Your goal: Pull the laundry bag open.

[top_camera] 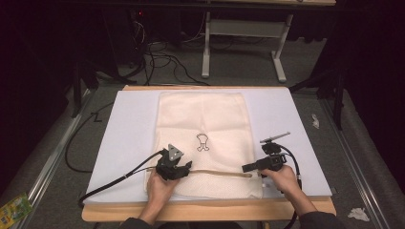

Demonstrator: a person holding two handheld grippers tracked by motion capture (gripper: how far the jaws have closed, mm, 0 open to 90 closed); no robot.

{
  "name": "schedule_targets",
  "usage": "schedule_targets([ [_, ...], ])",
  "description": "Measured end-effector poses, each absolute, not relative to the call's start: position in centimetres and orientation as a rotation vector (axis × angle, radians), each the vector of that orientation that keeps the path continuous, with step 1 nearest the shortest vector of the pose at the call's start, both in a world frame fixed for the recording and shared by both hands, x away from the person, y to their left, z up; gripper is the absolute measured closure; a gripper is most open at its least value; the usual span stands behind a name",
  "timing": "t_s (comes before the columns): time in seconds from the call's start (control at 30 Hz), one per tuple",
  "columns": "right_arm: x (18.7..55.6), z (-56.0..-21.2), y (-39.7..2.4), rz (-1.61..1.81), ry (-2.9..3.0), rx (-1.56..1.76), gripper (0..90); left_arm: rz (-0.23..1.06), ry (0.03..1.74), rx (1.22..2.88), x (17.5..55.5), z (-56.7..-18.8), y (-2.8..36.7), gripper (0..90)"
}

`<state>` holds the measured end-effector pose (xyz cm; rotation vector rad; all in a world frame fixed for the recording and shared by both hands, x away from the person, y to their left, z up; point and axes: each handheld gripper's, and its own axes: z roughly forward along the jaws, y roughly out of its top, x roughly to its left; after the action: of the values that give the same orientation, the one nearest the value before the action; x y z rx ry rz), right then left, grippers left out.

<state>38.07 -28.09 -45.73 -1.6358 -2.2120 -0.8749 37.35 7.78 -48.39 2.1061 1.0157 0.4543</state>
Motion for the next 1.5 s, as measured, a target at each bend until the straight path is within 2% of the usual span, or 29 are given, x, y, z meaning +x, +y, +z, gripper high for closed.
schedule_targets([
  [0.3, 39.3, -45.7, -26.3, -0.919, -2.223, -1.623, 52.5, 0.457, 1.013, 2.107, 37.4, -48.4, 7.8, 41.7],
  [0.43, 39.4, -45.8, -26.9, -0.915, -2.217, -1.656, 54.6, 0.455, 1.013, 2.106, 37.3, -48.4, 7.8, 41.8],
  [0.87, 35.9, -46.0, -29.9, -0.897, -2.202, -1.594, 58.0, 0.467, 1.014, 2.108, 37.3, -48.4, 7.8, 41.9],
  [0.97, 35.5, -46.1, -30.2, -0.917, -2.193, -1.587, 61.6, 0.463, 1.014, 2.107, 37.3, -48.4, 7.8, 42.0],
  [1.2, 35.7, -45.7, -30.0, -0.969, -2.192, -1.563, 78.5, 0.452, 1.018, 2.109, 37.4, -48.4, 7.8, 42.0],
  [1.5, 35.9, -45.0, -29.6, -0.991, -2.229, -1.544, 82.6, 0.387, 1.014, 2.103, 37.6, -47.8, 7.9, 41.6],
])
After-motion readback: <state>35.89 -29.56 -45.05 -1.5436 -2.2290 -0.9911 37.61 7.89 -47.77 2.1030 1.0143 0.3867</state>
